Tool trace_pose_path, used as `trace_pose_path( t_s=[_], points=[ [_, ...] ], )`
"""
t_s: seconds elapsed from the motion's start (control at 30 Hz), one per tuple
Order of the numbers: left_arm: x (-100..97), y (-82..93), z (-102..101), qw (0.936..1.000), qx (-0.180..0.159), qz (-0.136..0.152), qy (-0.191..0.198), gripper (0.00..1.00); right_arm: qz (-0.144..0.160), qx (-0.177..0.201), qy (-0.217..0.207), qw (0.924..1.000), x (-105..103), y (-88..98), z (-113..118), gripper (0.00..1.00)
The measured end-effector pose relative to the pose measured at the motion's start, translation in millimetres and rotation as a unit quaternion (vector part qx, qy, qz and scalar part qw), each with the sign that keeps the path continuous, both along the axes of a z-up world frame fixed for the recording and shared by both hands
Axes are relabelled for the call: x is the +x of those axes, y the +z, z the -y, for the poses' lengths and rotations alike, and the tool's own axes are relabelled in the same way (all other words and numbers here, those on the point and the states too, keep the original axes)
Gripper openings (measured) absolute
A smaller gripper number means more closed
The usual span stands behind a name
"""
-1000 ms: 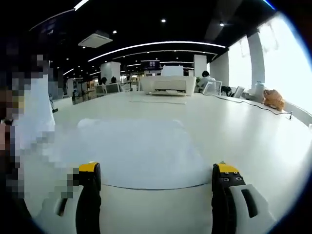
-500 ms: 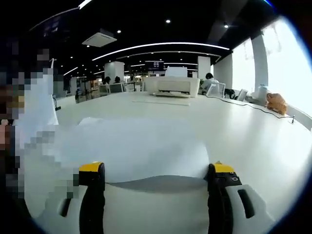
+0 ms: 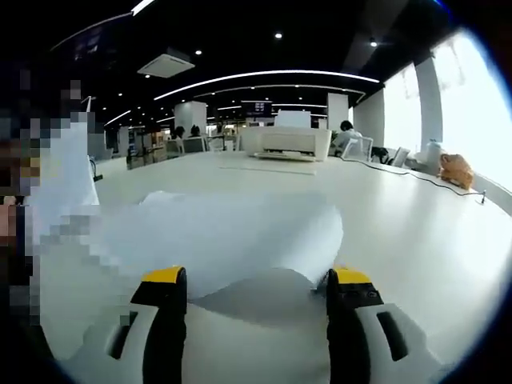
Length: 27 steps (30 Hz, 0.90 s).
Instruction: Organize the stack of printing papers by aligning and flattening the scattered papers on the table
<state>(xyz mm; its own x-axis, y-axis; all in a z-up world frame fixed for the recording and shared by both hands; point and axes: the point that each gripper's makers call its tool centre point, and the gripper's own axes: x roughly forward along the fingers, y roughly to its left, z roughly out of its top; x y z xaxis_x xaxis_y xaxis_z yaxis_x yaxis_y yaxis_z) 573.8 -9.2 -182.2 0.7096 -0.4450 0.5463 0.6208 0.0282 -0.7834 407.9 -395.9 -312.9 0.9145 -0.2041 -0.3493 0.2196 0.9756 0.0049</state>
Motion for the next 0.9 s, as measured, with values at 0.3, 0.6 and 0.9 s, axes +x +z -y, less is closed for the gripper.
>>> trace_pose_path(
  t_s=[0.3,0.6,0.9],
  points=[
    [6.6,-2.4,-2.2,1.0000,0.004,-0.001,-0.001,0.06,-0.004,0.002,-0.001,1.0000,-1.8,-2.4,-2.6,0.41],
    [7.8,-3.2,-5.4,1.0000,0.003,0.000,0.002,0.06,-0.007,0.007,0.009,0.9999,-0.8,-1.0,-1.4,0.22],
    [8.7,-4.7,-4.0,1.0000,0.002,-0.007,-0.002,0.06,-0.008,0.007,0.019,0.9998,2.8,-0.3,0.6,0.05]
  ],
)
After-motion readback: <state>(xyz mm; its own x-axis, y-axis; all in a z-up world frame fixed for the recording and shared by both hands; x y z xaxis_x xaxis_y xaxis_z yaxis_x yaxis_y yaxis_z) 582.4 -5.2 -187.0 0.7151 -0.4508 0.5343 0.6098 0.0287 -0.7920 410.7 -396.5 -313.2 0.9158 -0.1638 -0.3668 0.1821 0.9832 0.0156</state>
